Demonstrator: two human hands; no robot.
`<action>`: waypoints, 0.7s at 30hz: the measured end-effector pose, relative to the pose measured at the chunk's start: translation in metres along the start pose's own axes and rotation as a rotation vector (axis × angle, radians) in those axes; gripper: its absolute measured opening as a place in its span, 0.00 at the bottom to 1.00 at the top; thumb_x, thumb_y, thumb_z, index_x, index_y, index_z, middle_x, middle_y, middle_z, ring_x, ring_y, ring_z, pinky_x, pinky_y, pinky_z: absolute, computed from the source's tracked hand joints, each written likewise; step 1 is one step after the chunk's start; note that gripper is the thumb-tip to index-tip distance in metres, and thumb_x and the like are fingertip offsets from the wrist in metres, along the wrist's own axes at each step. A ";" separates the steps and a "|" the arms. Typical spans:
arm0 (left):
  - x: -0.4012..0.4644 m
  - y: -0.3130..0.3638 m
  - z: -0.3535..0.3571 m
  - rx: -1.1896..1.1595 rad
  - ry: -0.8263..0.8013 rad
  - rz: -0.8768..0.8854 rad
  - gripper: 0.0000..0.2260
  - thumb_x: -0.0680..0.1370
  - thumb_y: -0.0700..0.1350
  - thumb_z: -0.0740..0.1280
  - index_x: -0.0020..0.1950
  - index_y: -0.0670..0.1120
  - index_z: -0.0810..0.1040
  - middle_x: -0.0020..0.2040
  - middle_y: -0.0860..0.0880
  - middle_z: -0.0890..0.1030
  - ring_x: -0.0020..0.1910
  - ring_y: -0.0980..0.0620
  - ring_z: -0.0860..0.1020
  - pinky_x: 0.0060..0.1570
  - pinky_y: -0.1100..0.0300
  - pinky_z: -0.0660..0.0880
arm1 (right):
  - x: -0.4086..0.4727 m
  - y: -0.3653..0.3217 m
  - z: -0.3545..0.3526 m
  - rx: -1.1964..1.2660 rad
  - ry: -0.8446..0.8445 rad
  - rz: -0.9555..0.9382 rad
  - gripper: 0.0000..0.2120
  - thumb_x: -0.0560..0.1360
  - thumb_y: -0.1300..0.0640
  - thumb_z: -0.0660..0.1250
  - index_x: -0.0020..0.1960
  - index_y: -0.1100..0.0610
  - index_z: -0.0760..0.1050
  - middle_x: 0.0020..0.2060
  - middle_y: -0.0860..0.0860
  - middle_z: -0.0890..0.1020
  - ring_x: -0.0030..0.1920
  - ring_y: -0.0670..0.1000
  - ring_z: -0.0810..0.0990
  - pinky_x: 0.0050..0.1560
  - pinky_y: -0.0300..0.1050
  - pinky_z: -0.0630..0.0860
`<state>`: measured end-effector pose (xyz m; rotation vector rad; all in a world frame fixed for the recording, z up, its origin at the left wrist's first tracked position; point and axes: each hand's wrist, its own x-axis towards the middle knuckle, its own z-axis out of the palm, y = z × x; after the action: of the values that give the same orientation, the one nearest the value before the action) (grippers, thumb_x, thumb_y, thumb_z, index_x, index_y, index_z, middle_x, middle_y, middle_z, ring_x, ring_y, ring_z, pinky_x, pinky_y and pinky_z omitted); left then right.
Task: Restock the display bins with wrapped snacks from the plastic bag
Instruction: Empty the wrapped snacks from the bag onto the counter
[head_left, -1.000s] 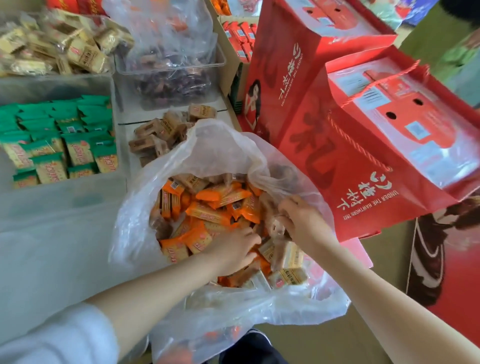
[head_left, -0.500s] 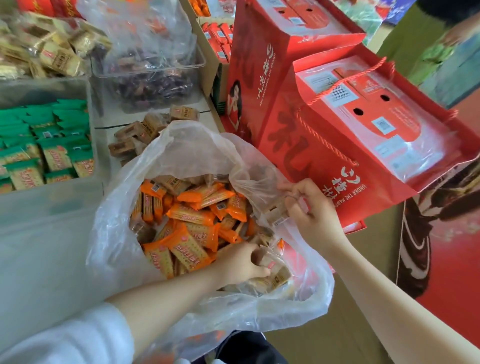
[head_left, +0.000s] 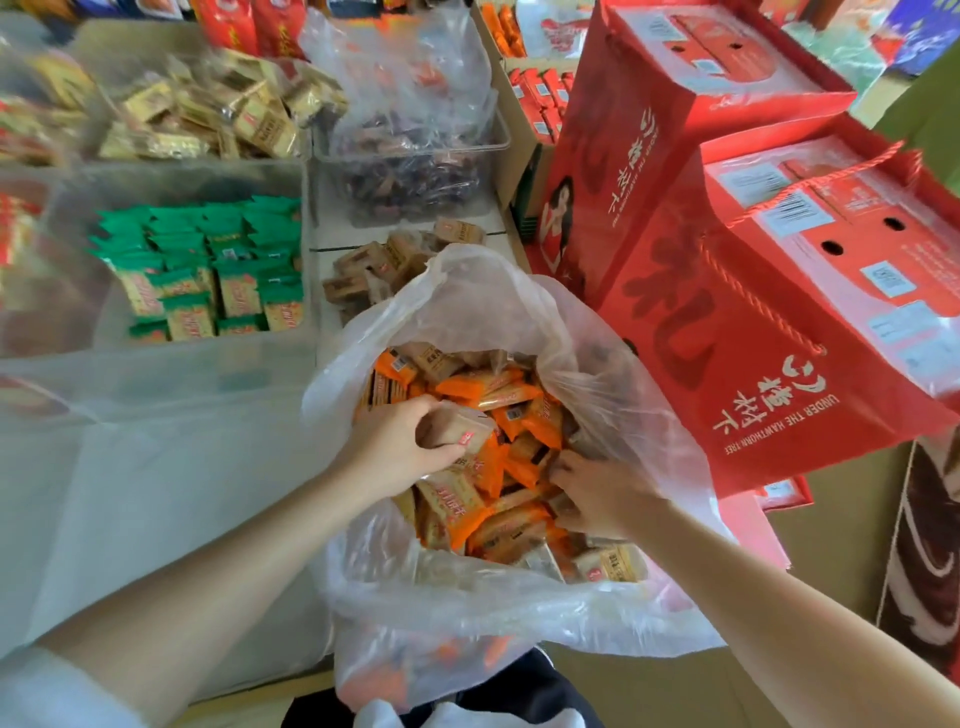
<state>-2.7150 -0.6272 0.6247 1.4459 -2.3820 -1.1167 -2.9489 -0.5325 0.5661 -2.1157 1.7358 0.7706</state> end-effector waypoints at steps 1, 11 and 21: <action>-0.001 0.001 -0.003 0.001 0.013 0.018 0.20 0.72 0.53 0.71 0.60 0.47 0.75 0.49 0.53 0.79 0.48 0.54 0.76 0.43 0.65 0.69 | 0.003 0.001 0.003 0.009 -0.028 0.031 0.27 0.74 0.38 0.60 0.66 0.55 0.68 0.63 0.51 0.71 0.56 0.55 0.77 0.53 0.49 0.76; 0.008 0.026 -0.042 -0.007 0.163 0.248 0.16 0.71 0.51 0.72 0.55 0.45 0.77 0.44 0.54 0.79 0.41 0.56 0.76 0.41 0.63 0.74 | 0.001 -0.008 -0.016 -0.050 -0.084 0.093 0.23 0.72 0.46 0.63 0.64 0.56 0.68 0.58 0.52 0.74 0.52 0.56 0.79 0.48 0.50 0.79; 0.056 0.035 -0.115 -0.127 0.489 0.286 0.15 0.71 0.49 0.72 0.56 0.48 0.77 0.44 0.57 0.77 0.39 0.62 0.74 0.37 0.75 0.69 | 0.004 0.030 -0.180 0.879 0.900 0.255 0.17 0.68 0.48 0.73 0.53 0.54 0.76 0.42 0.47 0.80 0.42 0.47 0.78 0.44 0.42 0.76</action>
<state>-2.7156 -0.7234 0.7163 1.1292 -2.0460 -0.7276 -2.9388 -0.6401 0.7135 -1.6485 2.1537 -0.9387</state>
